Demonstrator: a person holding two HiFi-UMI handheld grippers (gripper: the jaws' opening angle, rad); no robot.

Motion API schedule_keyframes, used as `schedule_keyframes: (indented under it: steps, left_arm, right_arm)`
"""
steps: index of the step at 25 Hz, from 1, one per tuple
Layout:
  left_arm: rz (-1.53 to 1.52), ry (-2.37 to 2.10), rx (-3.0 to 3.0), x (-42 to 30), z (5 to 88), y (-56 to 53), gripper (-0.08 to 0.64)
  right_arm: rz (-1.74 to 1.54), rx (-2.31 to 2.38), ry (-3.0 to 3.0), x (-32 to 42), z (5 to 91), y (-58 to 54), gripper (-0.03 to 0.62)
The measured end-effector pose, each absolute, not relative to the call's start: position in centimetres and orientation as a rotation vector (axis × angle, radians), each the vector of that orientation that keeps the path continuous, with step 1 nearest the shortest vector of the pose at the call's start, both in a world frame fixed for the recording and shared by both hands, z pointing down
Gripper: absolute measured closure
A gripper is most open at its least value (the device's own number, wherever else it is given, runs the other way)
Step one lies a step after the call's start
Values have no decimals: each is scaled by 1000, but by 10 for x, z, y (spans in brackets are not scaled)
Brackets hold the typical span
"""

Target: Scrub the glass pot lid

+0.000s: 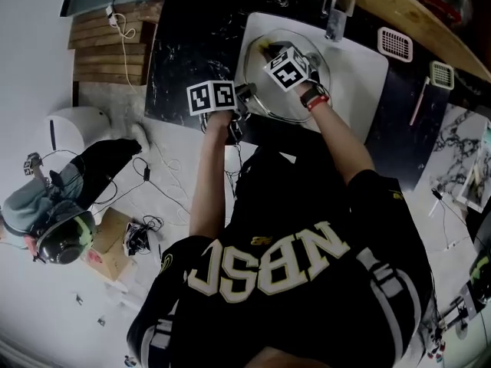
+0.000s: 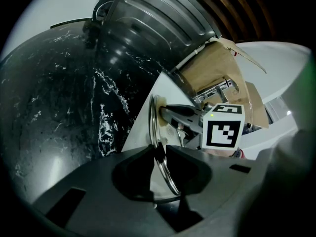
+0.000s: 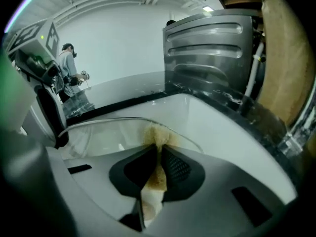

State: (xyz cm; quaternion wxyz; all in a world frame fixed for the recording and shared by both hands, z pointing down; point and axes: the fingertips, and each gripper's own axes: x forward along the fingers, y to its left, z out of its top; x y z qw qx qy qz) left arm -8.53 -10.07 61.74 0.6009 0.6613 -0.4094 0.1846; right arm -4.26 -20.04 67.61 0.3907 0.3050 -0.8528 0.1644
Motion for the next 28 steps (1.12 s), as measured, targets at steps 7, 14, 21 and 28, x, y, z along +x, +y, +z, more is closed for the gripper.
schedule_keyframes:
  steps: [7, 14, 21, 28]
  left_arm:
    - [402, -946, 1528, -86, 616, -102, 472]
    - [405, -949, 1530, -85, 616, -102, 471]
    - [403, -948, 1536, -85, 616, -102, 469]
    - [407, -946, 1539, -85, 616, -101, 469]
  right_arm:
    - [395, 800, -2126, -32, 687, -217, 549]
    - [398, 866, -2038, 2, 709, -231, 549]
    - [430, 861, -1968, 41, 727, -229, 549]
    - [420, 830, -1864, 85, 742, -209, 548]
